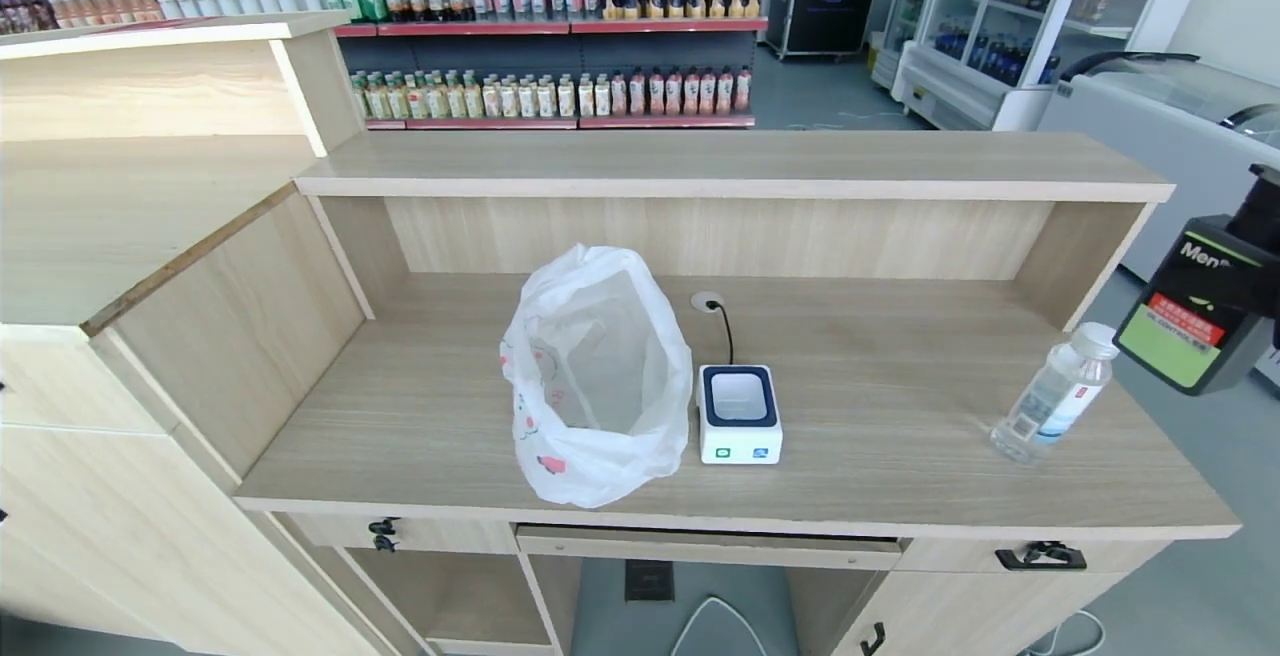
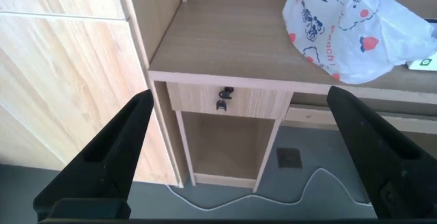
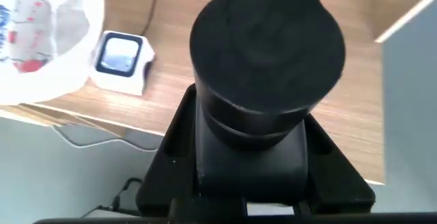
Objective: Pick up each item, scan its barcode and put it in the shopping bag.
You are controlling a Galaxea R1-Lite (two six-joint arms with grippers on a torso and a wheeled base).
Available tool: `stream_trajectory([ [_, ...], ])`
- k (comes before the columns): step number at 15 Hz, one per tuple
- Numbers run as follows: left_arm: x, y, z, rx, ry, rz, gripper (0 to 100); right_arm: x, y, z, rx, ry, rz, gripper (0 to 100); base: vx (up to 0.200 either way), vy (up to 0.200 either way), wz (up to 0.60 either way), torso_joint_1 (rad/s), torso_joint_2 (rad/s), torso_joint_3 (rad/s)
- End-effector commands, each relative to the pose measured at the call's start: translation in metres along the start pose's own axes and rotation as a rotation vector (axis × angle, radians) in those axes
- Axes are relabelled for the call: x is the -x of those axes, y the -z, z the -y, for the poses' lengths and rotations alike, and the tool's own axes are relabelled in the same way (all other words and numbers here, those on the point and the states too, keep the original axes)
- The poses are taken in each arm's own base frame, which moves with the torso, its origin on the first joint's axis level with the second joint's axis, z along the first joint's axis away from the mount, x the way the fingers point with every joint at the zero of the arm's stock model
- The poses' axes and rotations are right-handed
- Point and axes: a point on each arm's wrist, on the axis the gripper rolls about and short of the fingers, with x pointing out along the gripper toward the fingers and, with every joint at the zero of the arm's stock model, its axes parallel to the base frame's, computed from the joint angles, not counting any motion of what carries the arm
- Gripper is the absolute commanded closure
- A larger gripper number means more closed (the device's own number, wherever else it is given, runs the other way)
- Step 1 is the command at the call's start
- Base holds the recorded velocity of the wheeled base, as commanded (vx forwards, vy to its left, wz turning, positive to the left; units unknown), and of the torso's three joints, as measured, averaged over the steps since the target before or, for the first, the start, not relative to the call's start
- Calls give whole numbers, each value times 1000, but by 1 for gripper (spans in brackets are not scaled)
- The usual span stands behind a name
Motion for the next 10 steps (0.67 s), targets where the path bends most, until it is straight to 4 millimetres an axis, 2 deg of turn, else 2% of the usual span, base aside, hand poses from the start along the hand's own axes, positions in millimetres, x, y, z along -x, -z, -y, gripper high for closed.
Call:
stream_trajectory([
  [1,0,0,0,1,0,0,0,-4,-12,-16,-89,-91,21,100,0,0,600,12,7,-2],
  [4,0,0,0,1,0,0,0,-18,-13,-23,-213,-143,-22,100,0,0,600,4,1,5],
  [5,0,0,0,1,0,0,0,-31,-11,-23,-295,-144,-58,100,0,0,0,0,0,0],
  [7,0,0,0,1,0,0,0,-53,2,-20,-317,-162,-136,100,0,0,0,0,0,0],
  [10,0,0,0,1,0,0,0,-78,11,3,-378,-260,-147,100,0,0,0,0,0,0],
])
